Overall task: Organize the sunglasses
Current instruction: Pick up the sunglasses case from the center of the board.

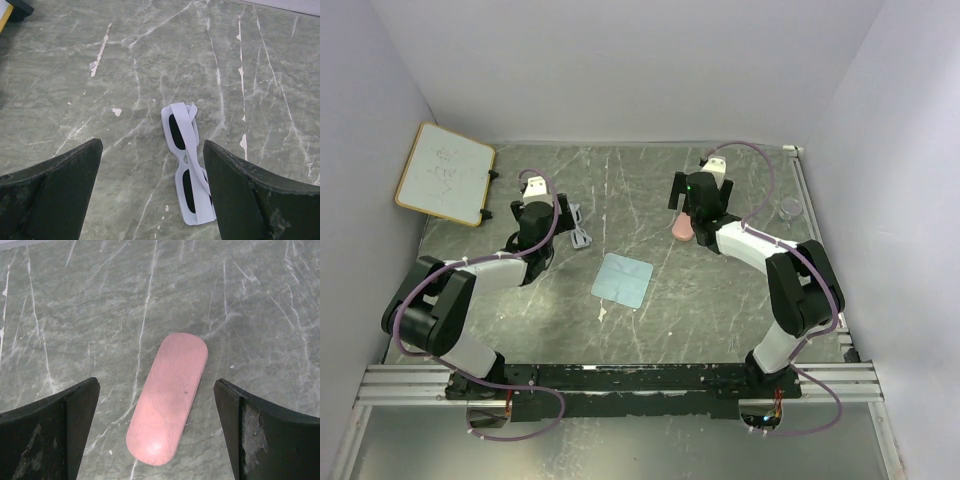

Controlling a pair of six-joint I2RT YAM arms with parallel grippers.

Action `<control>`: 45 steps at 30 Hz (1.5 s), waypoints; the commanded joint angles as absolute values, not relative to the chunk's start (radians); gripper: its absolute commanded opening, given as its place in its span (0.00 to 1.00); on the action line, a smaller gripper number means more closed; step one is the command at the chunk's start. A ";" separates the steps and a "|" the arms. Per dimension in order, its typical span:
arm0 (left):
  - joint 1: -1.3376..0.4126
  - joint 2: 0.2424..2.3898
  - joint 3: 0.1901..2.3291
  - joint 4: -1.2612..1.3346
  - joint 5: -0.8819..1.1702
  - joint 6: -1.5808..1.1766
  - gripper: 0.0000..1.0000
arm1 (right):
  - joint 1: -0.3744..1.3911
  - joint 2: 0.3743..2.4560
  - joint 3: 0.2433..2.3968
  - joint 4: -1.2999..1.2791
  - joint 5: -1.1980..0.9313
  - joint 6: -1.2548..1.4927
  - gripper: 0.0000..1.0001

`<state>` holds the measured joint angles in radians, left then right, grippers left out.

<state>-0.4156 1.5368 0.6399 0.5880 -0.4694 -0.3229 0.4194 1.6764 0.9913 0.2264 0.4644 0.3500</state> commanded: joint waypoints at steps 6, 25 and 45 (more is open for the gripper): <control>-0.405 1.527 0.658 0.601 -0.452 -0.339 0.94 | 0.414 1.654 1.007 0.235 0.489 0.356 1.00; -0.394 1.514 0.647 0.615 -0.435 -0.342 0.94 | 0.410 1.736 1.180 -0.028 0.486 0.430 0.99; -0.371 1.454 0.600 0.629 -0.446 -0.404 0.94 | 0.407 2.010 1.716 -0.759 0.414 0.716 0.89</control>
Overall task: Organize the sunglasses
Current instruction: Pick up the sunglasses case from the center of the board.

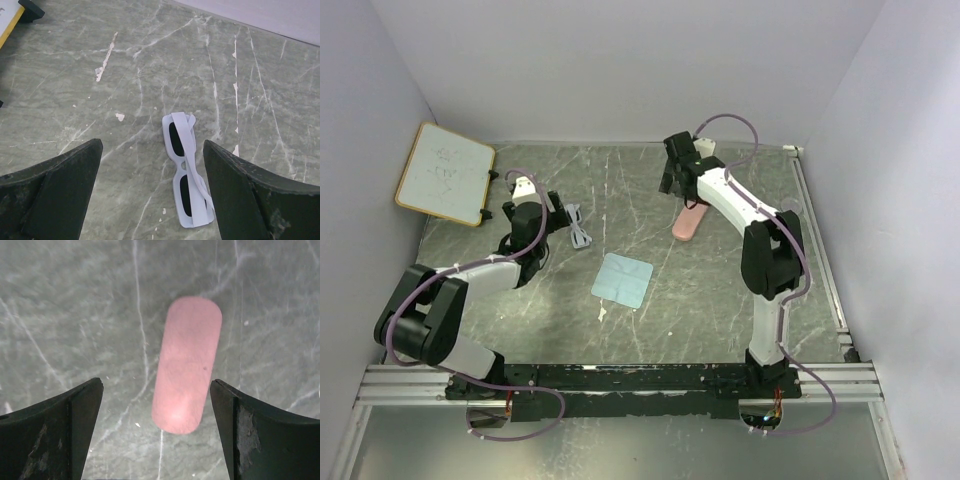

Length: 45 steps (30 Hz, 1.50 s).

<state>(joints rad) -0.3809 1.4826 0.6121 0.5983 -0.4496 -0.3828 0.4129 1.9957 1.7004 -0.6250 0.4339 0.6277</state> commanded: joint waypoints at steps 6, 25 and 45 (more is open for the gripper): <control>-0.370 1.466 0.607 0.625 -0.437 -0.410 0.94 | 0.404 2.014 1.666 -0.758 0.394 0.753 0.89; -0.364 1.473 0.602 0.635 -0.417 -0.416 0.94 | 0.339 2.139 1.665 -0.736 0.347 0.791 0.89; -0.350 1.500 0.609 0.639 -0.396 -0.426 0.94 | 0.325 2.213 1.692 -0.731 0.306 0.699 0.70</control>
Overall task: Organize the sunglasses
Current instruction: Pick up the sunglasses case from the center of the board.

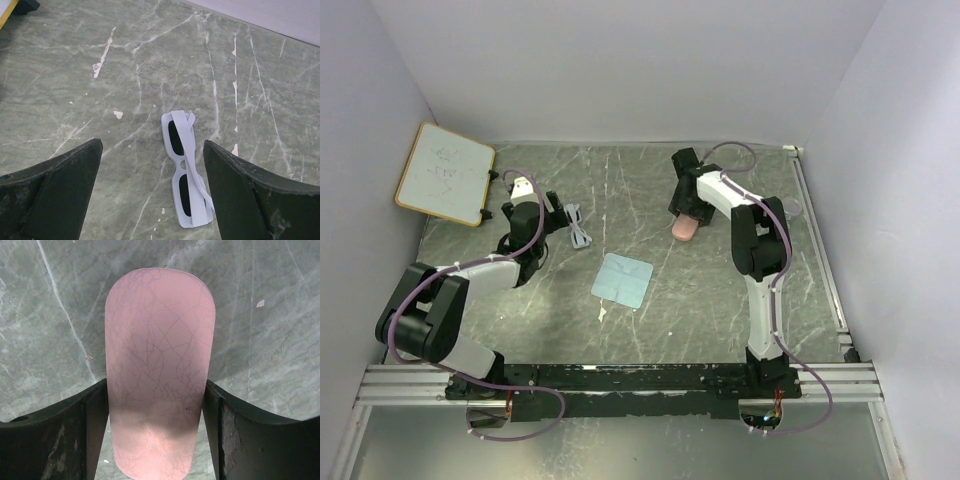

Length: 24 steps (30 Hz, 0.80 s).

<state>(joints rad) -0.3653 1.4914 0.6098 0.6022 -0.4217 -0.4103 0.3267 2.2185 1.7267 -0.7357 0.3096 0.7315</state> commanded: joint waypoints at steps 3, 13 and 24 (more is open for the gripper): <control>-0.348 1.510 0.613 0.637 -0.390 -0.431 0.94 | 0.331 2.206 1.675 -0.734 0.302 0.679 0.64; -0.345 1.511 0.613 0.639 -0.385 -0.431 0.94 | 0.383 2.137 1.611 -0.720 0.345 0.566 0.41; -0.344 1.512 0.614 0.637 -0.384 -0.431 0.93 | 0.526 2.025 1.542 -0.627 0.308 0.342 0.37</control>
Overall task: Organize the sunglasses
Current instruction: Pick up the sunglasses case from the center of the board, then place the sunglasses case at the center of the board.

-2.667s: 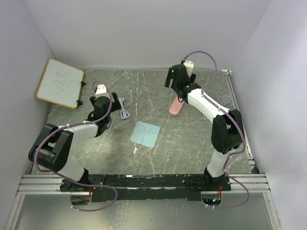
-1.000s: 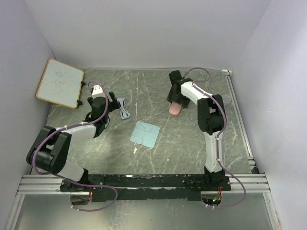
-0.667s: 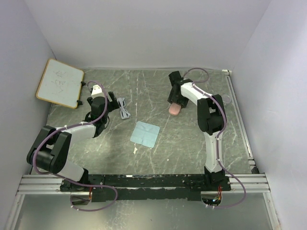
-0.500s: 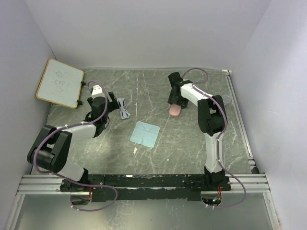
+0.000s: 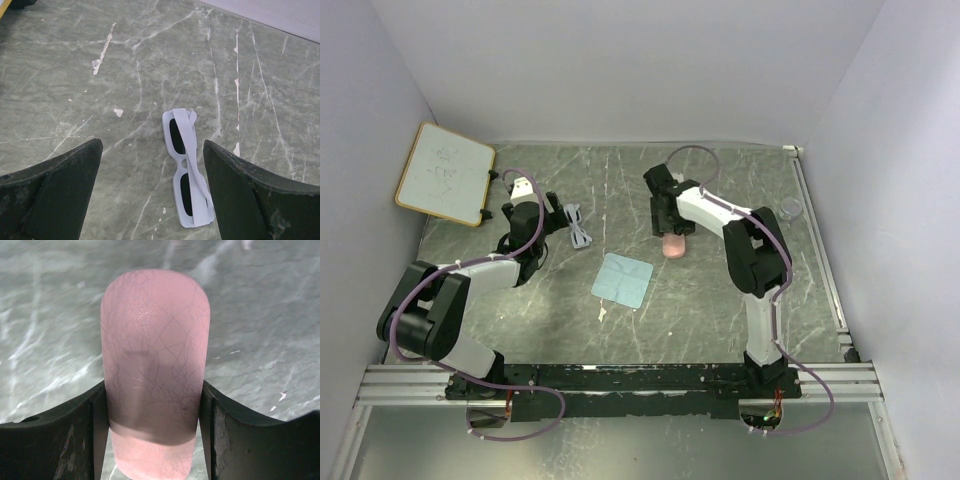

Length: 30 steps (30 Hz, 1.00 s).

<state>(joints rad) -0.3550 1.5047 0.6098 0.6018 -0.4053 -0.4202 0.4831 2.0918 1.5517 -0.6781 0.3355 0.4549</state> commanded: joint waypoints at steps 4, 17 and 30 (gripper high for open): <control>-0.344 1.517 0.614 0.639 -0.378 -0.435 0.93 | 0.550 2.027 1.558 -0.601 0.263 0.278 0.37; -0.344 1.525 0.617 0.638 -0.372 -0.436 0.94 | 0.597 2.170 1.696 -0.525 0.150 0.080 0.38; -0.344 1.518 0.615 0.637 -0.374 -0.433 0.94 | 0.603 2.236 1.756 -0.531 0.044 0.028 0.42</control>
